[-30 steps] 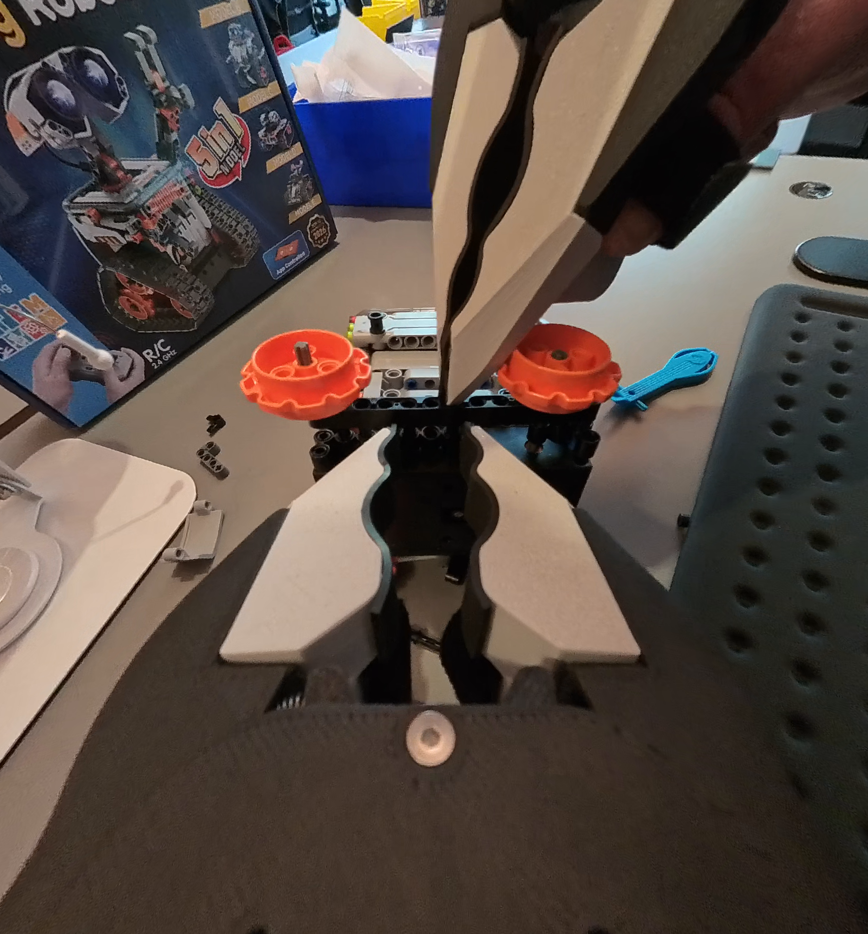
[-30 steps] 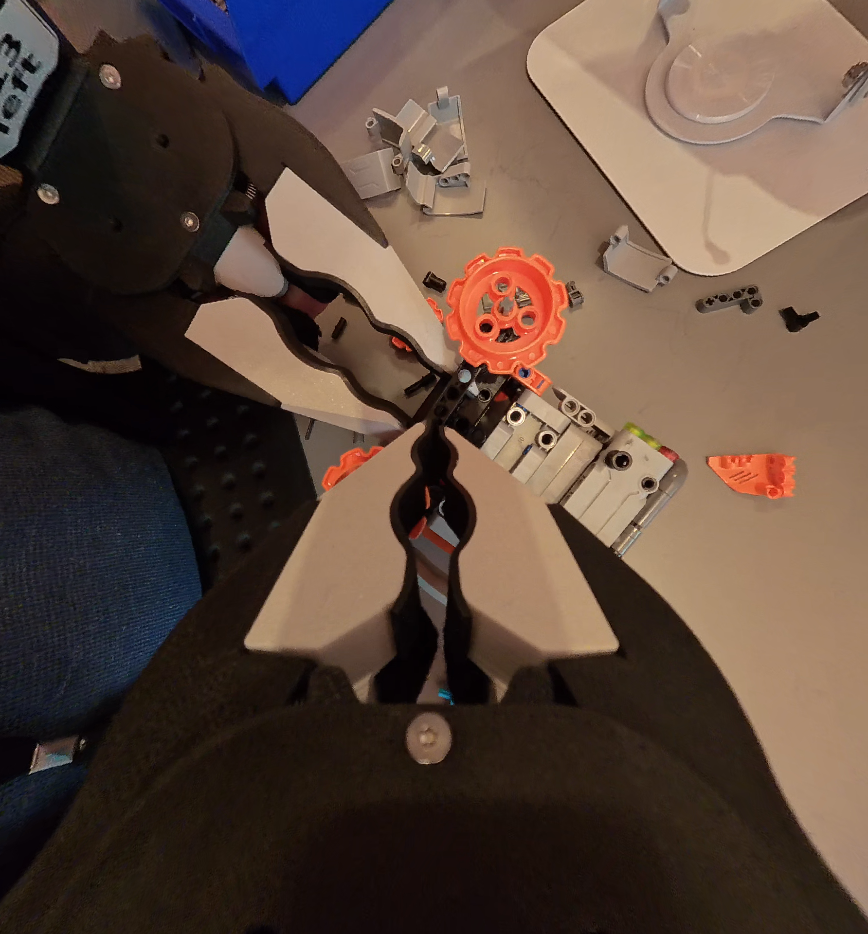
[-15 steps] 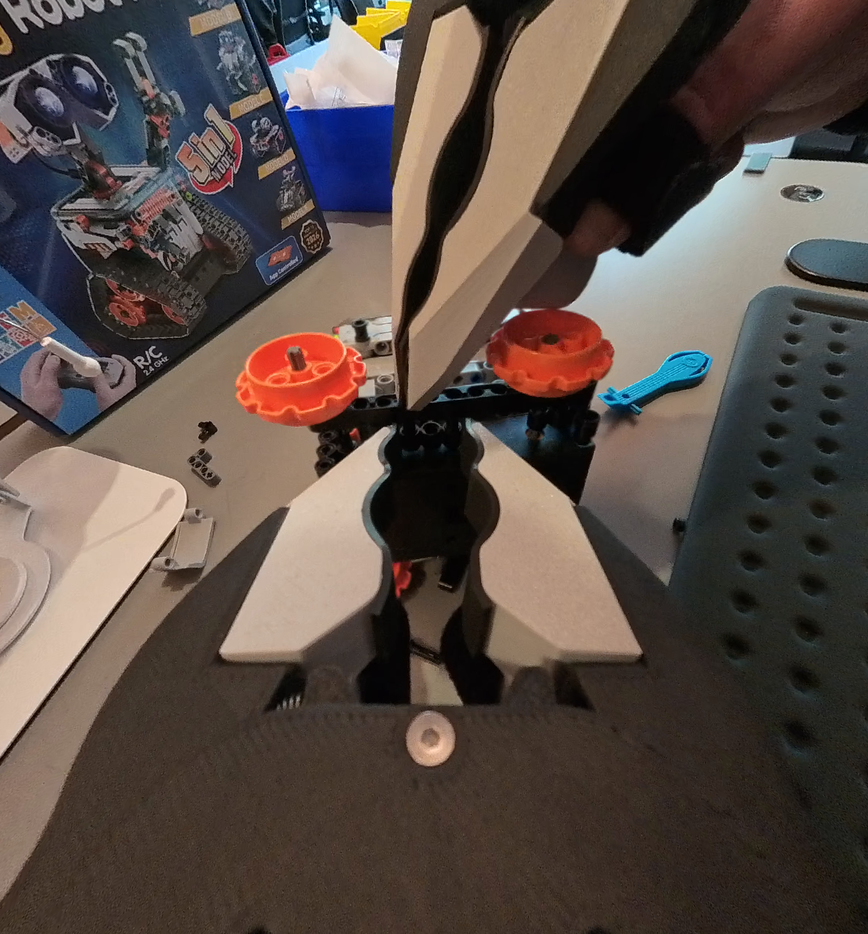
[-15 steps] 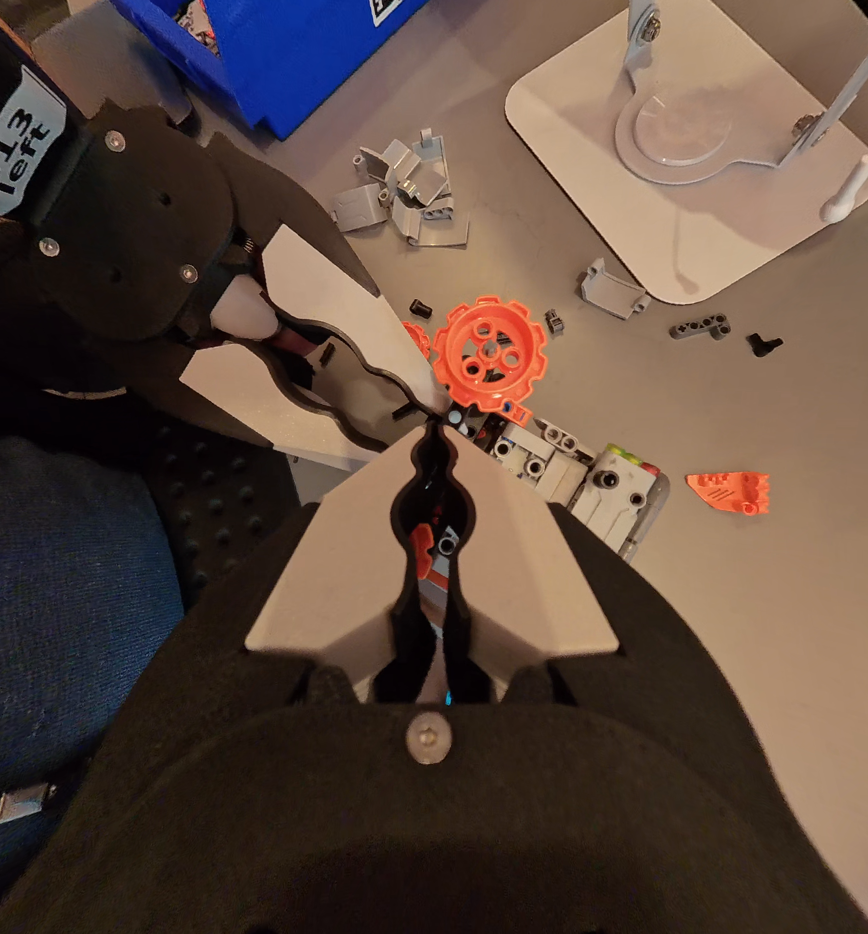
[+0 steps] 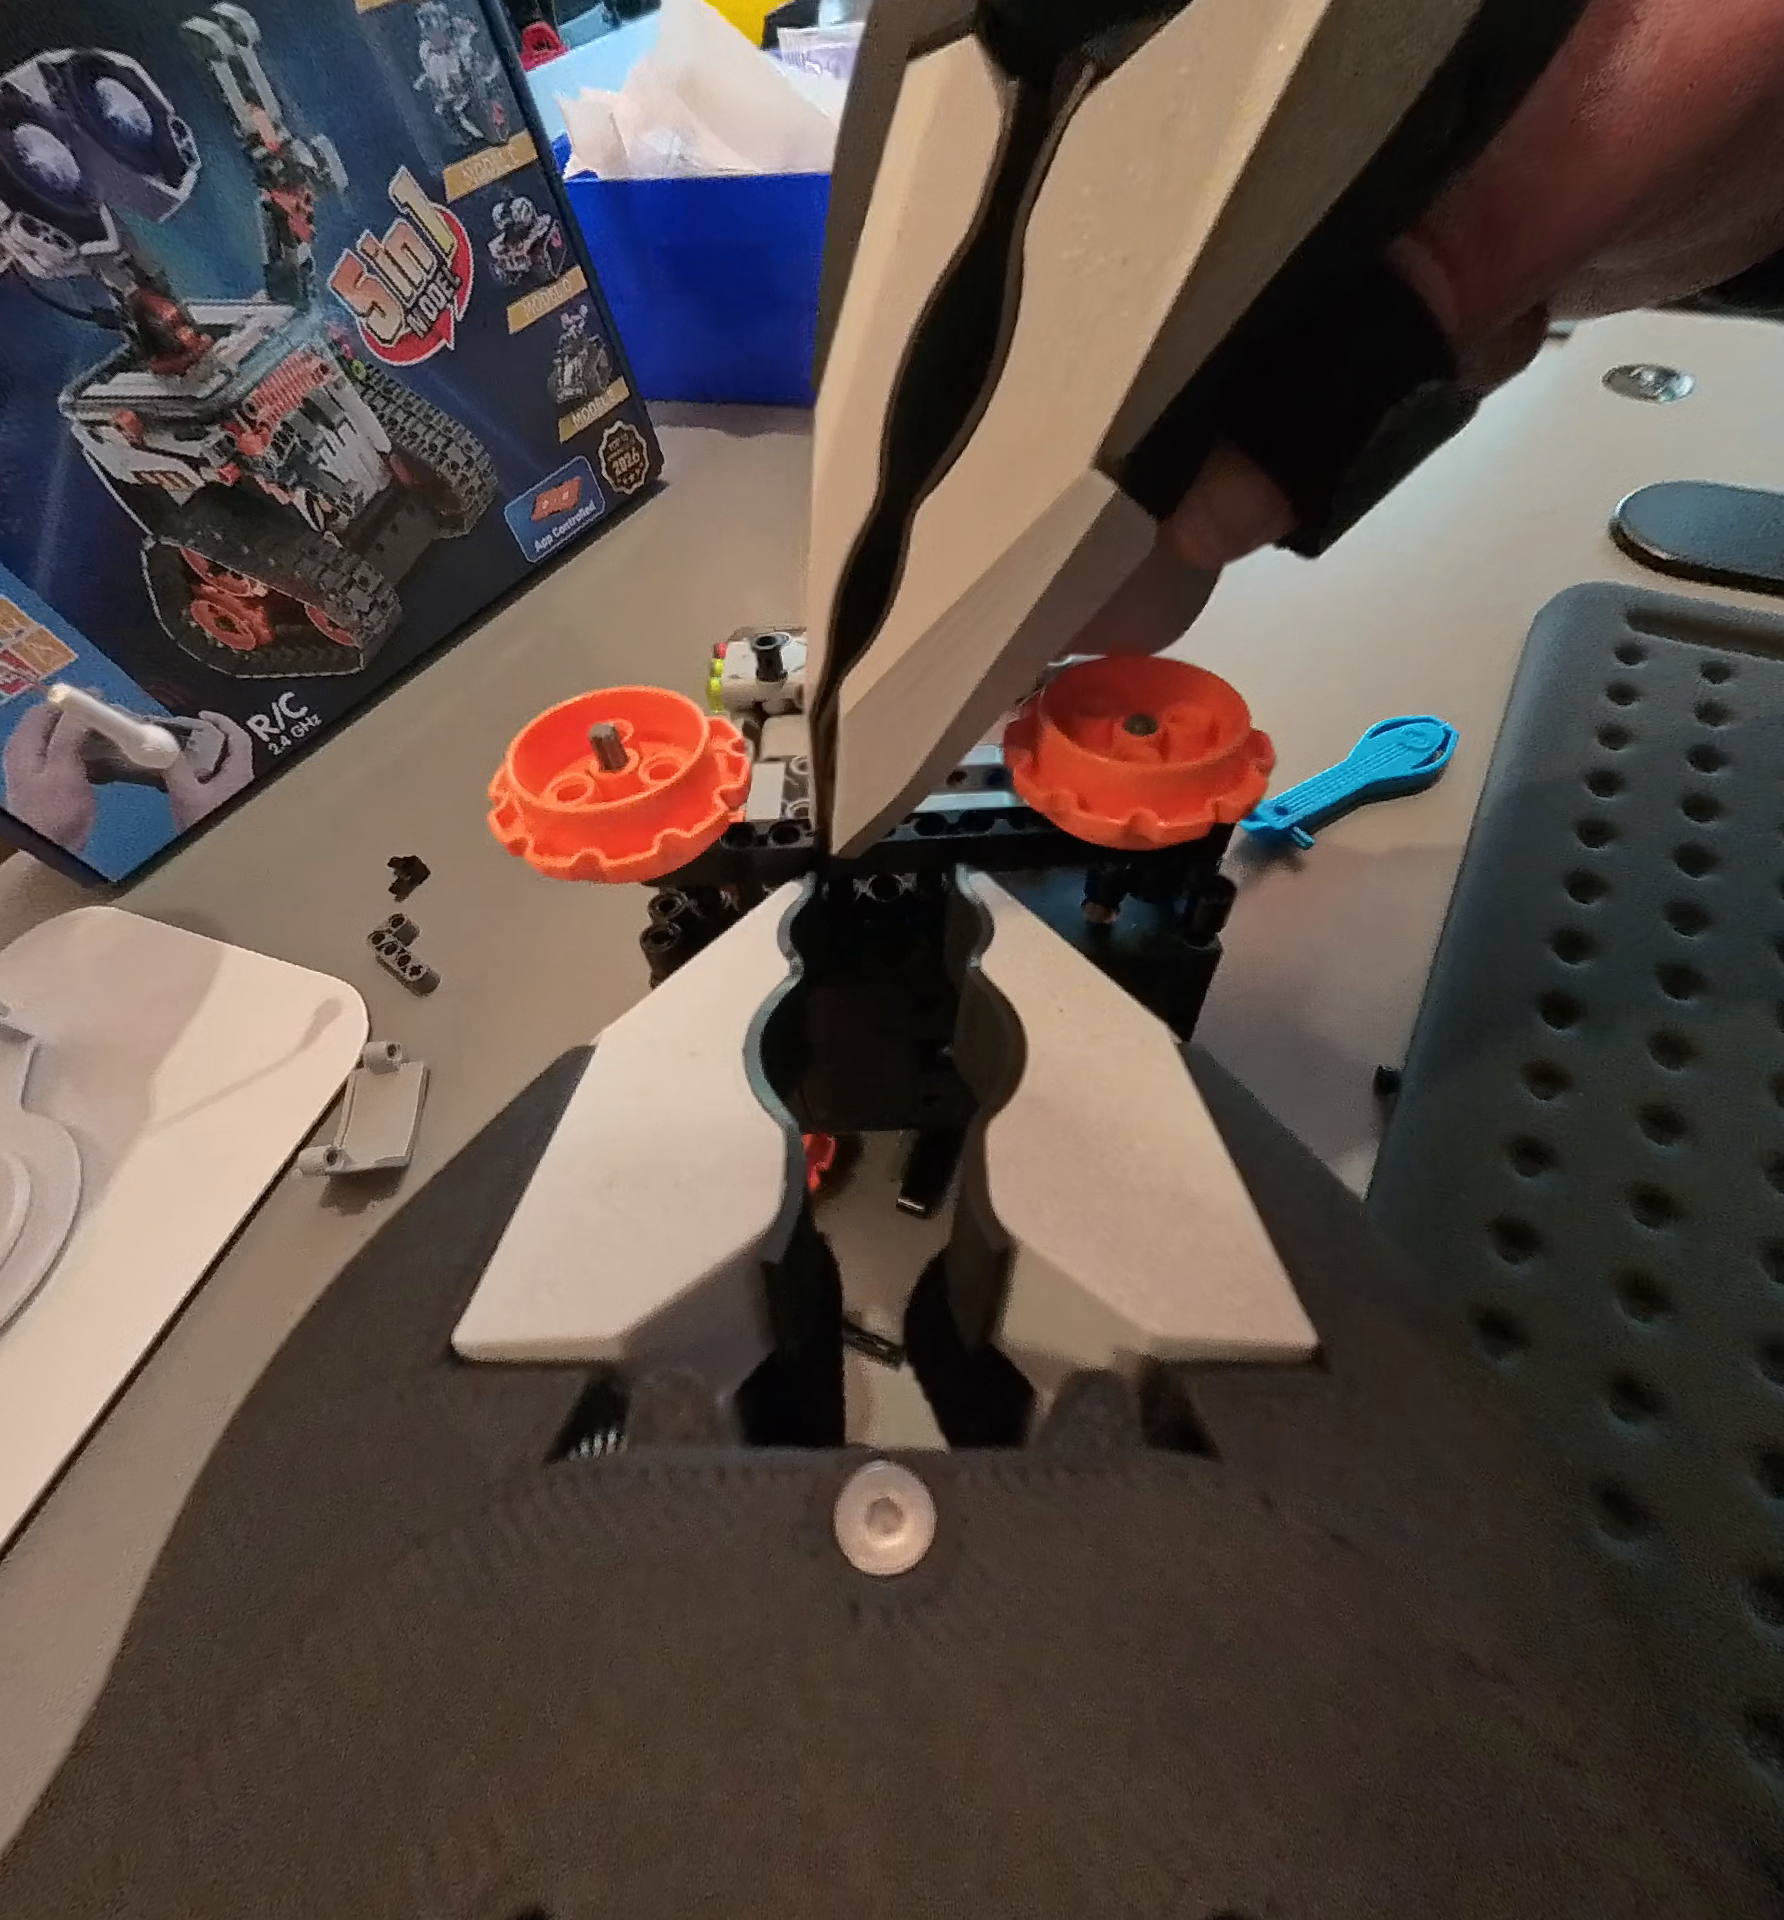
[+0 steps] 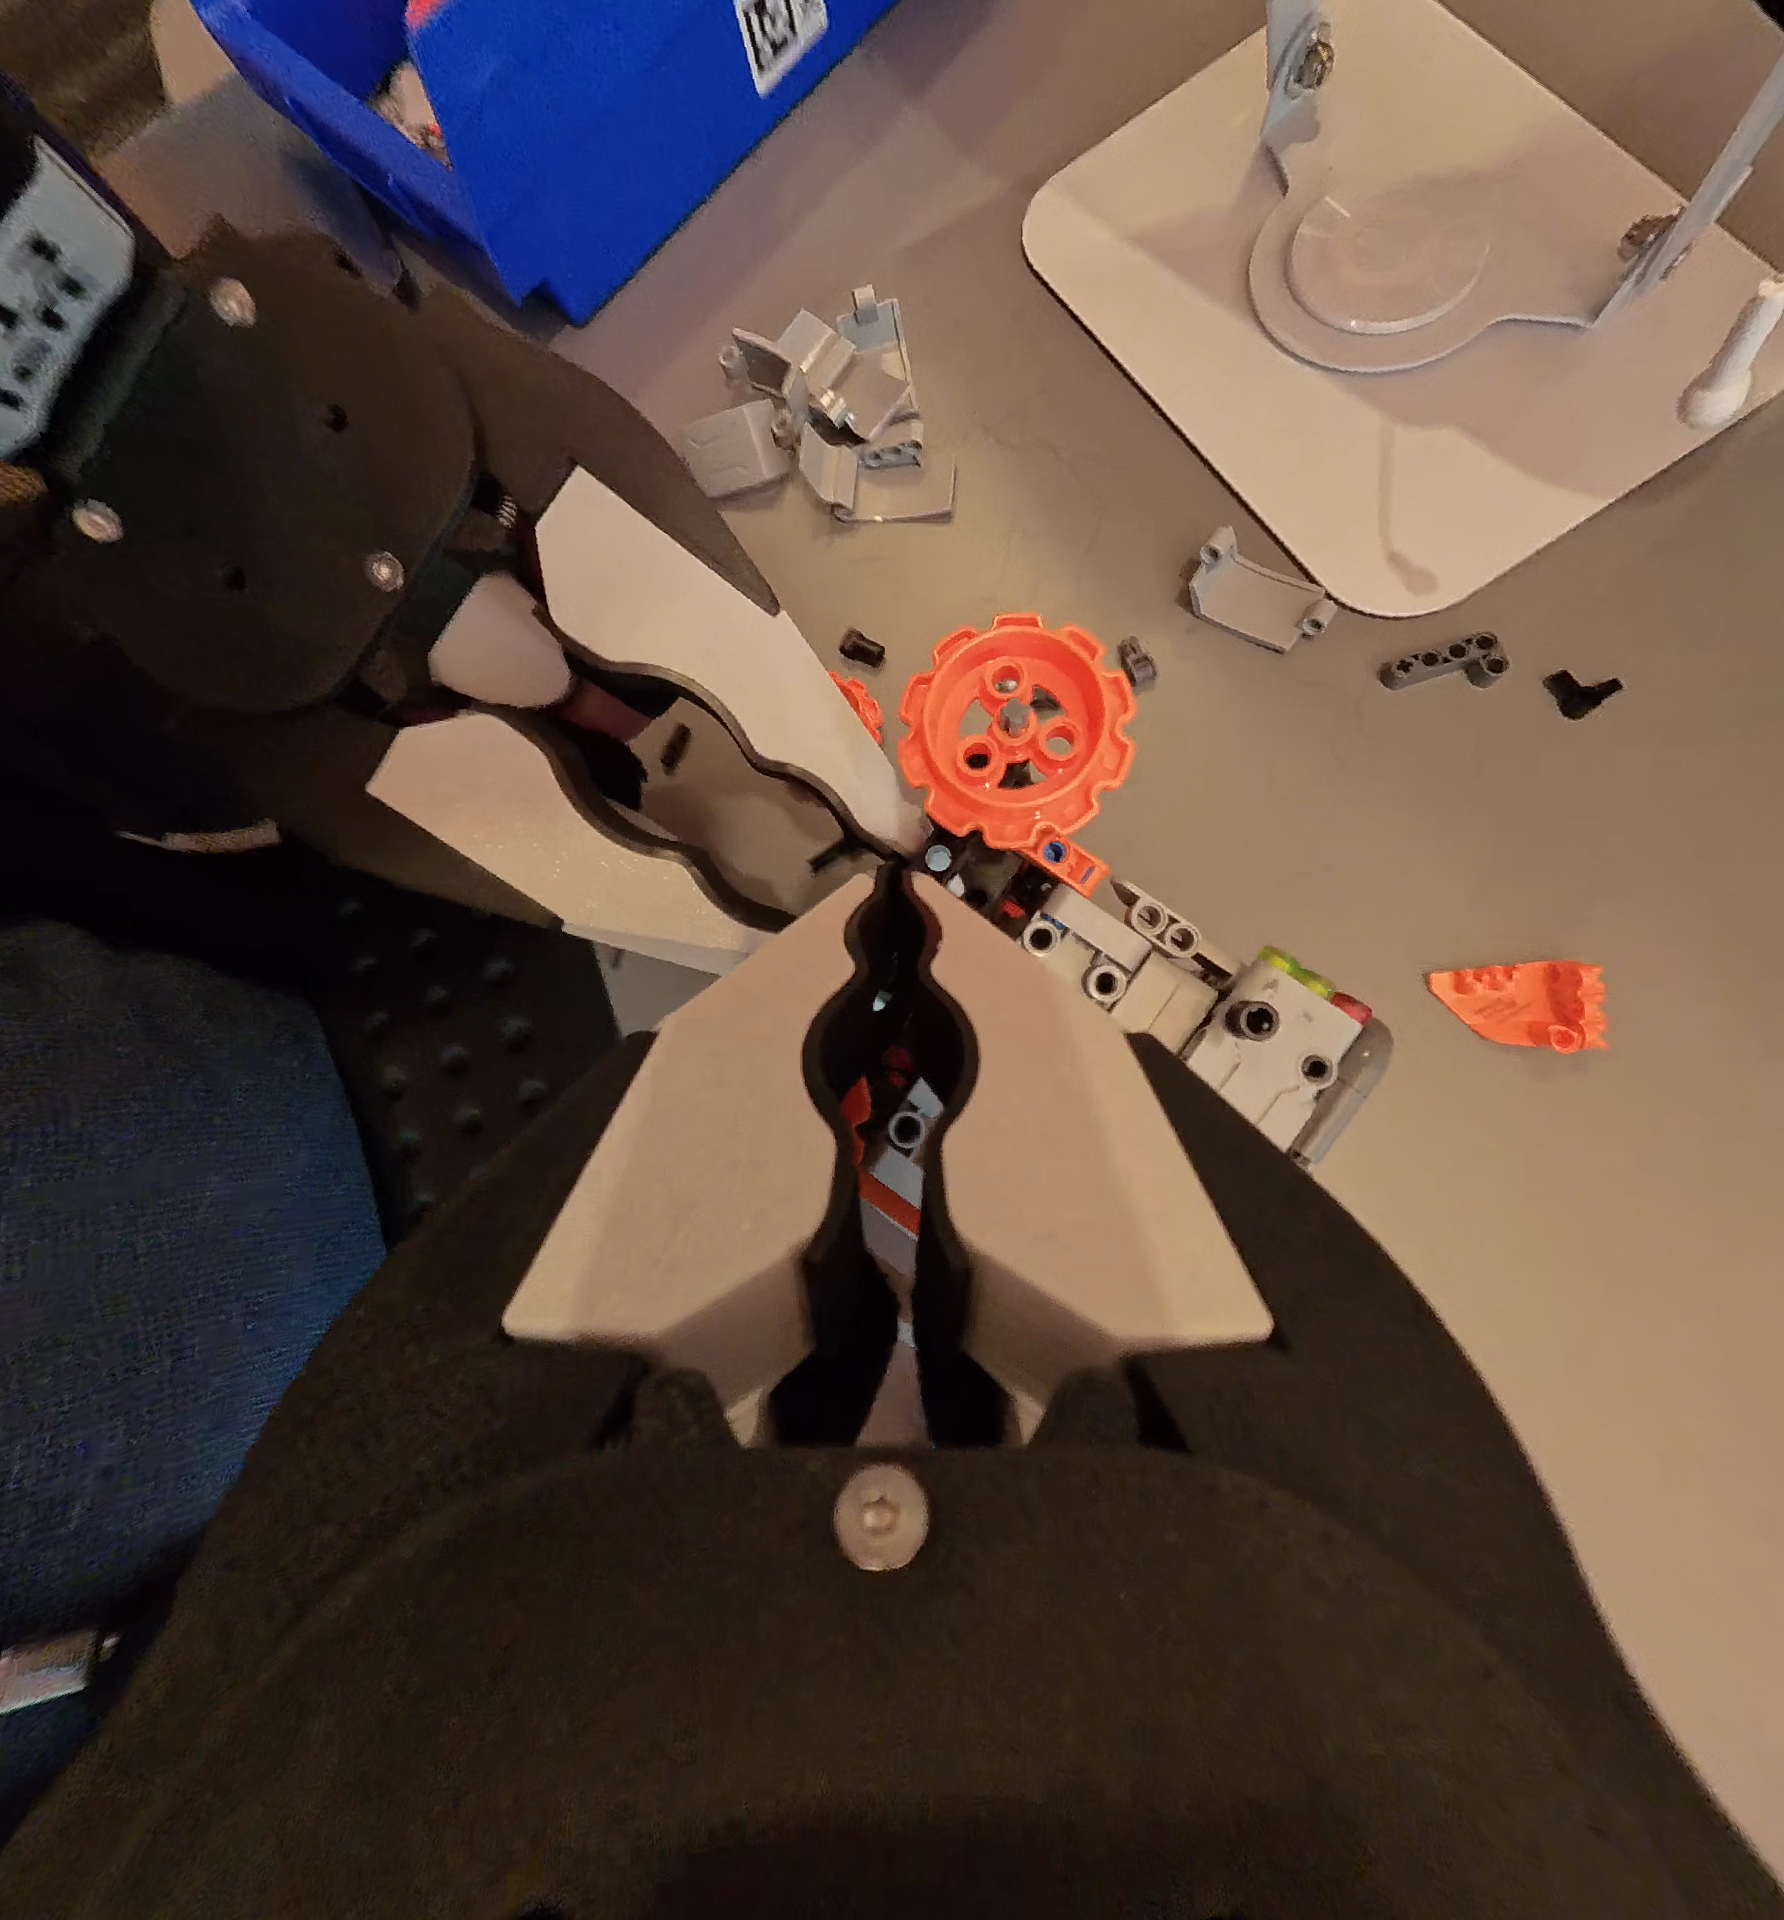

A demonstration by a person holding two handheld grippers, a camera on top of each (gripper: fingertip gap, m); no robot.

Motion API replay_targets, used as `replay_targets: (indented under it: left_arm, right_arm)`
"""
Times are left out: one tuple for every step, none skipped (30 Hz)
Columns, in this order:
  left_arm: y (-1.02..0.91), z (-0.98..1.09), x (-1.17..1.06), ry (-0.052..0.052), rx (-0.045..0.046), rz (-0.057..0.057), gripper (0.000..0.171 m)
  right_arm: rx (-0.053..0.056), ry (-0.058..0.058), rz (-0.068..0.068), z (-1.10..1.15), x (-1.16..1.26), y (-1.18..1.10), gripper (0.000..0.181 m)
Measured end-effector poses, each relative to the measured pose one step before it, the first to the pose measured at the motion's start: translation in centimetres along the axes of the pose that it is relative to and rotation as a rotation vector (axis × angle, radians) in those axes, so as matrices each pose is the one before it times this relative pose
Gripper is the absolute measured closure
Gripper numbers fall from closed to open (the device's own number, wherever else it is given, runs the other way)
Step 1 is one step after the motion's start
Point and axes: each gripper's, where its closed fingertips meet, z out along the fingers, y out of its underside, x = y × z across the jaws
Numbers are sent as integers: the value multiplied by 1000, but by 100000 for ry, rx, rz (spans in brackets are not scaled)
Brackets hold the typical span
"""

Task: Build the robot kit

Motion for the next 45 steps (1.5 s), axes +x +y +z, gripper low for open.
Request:
replay_targets:
  left_arm:
    - [-216, -170, -142, -1796, 1961, 2056, 151]
    - [-156, -79, 22, -1036, 870, 1239, 151]
    - [82, 99, 162, 1063, -499, -531, 150]
    - [-1, 40, -28, -324, 602, 197, 150]
    - [60, -6, -76, -281, 52, -230, 150]
    - [28, -34, -66, 132, 287, -902, 150]
    - [61, -34, -55, 145, 362, -952, 150]
    - [4, -22, 26, 281, 480, -244, 150]
    - [-23, 0, 16, 0, 58, 387, 150]
    - [-12, 44, 5, -125, -13, 289, 150]
    - [-28, 36, 24, 181, 228, -110, 150]
    - [-59, 10, 14, 124, 314, -107, 150]
    - [-34, 7, -40, -225, 91, 16, 150]
    - [7, 20, -47, -81, 0, 67, 150]
    - [-48, -11, -70, -223, 314, 94, 149]
    - [-51, 14, -7, -39, 192, 226, 150]
    - [-21, 49, 116, 456, 117, 274, 150]
    - [31, 49, 13, -110, -98, -47, 149]
    - [-36, -21, -48, -77, 164, -138, 149]
    - [9, 17, -32, -15, -496, 96, 149]
    - [20, 11, -78, -516, -506, 998, 149]
    - [18, 13, -69, -428, -88, 859, 150]
    - [18, 22, -12, 284, 88, -542, 150]
    - [16, -6, -6, 190, 43, -202, 150]
    - [24, -11, 21, -448, -247, 1371, 150]
    - [-29, -9, 32, -44, -328, 630, 150]
    - [-253, -35, 162, 1078, 1107, -99, 150]
    - [-164, 129, 489, 1729, -541, 698, 150]
    - [129, 89, -117, -2854, -1951, 3821, 150]
    - [75, -72, -564, -2814, -343, -162, 150]
    - [369, 45, -480, -149, -1535, -1986, 149]
    - [32, -63, -223, 1322, 485, -1631, 150]
    - [-72, -20, 97, 1851, 549, -289, 150]
    - [61, 7, -19, -166, -639, 1105, 149]
    - [9, -18, -73, -567, -190, 512, 149]
    - [1, -7, 36, 534, 289, -711, 149]
    - [-70, -9, 165, 1214, 829, -406, 150]
    - [-27, 25, 61, -97, 70, 387, 149]
    - [-37, 53, 20, -253, -240, 509, 149]
    - [-44, 22, 16, 76, -42, 302, 149]
    - [5, 4, -7, 53, -55, 141, 149]
    - [27, -13, -19, 85, 52, 83, 149]
    - [23, 9, -3, 307, -160, 12, 149]
    - [-7, 12, 45, 350, -243, 452, 149]
    - [-23, 51, 146, 715, -213, 942, 149]
  right_arm:
    - [2048, -2761, 2280, -267, -92, -303, 181]
    - [1687, -2128, 2423, -430, -7, -291, 181]
    - [1563, -341, 376, -445, 39, -271, 181]
    - [555, -1293, 648, -353, -94, -58, 181]
    - [71, -449, 1611, -281, 213, 123, 181]
    - [-728, 1702, 1103, -250, 616, 305, 181]
    - [-1290, 475, 747, -159, 386, 400, 181]
    - [-650, -1000, 396, -43, -8, 271, 181]
    - [-572, -537, -358, 43, -125, 204, 181]
    - [-1292, -730, -576, 121, -250, 268, 181]
    - [-707, -1077, -348, 125, -307, 161, 181]
    - [44, -511, -94, 89, -191, 35, 181]
    - [-616, 120, -167, 65, -26, 133, 181]
    - [-625, 370, -175, 43, 57, 150, 181]
    - [-37, 68, -45, 48, 3, 62, 181]
    - [-191, -38, -83, 93, -25, 62, 181]
    - [-698, 26, -378, 96, -26, 121, 181]
    - [-236, 149, -308, 25, 4, 35, 181]
    - [1, 127, -84, 0, 22, -14, 181]
    - [-77, 256, -134, 16, 39, -25, 181]
    - [-99, 401, -105, 51, 57, -30, 181]
    - [-228, 496, -247, 40, 57, -32, 181]
    - [-182, 657, -380, 55, 51, -35, 181]
    - [-186, 955, -621, 39, 32, -35, 181]
    - [-454, 973, -661, 17, 15, -4, 181]
    - [-432, 1085, -696, 23, 16, 21, 181]
    - [-1931, 1849, -766, 219, 151, 307, 181]
    - [-3431, 2617, -1173, 434, 232, 637, 181]
    - [-45, 1615, -1104, 120, 97, 70, 181]
    - [1917, 118, -261, -251, -43, -323, 181]
    - [2340, -21, -161, -336, -93, -421, 181]
    - [620, -133, -154, -92, -77, -146, 181]
    - [-788, -290, 467, 120, 44, 173, 181]
    - [7, -346, 1179, 43, 186, 163, 181]
    - [1637, -1340, 2170, -207, 141, -74, 181]
    - [2979, -2876, 2861, -373, -76, -351, 181]
    - [2203, -2920, 2701, -282, -141, -286, 181]
    - [128, -1288, 1494, -79, 30, 13, 178]
    - [-611, -1307, 1007, 88, 13, 205, 177]
    - [117, -2349, 1958, 134, -93, 153, 175]
    - [1107, -2433, 2280, 73, -113, 33, 176]
    - [777, -1820, 1596, 15, -94, 73, 176]
    - [342, -982, 1132, 1, -38, 108, 175]
    - [304, -1205, 998, -6, -116, 102, 177]
    - [204, -1504, 1300, -10, -135, 98, 177]
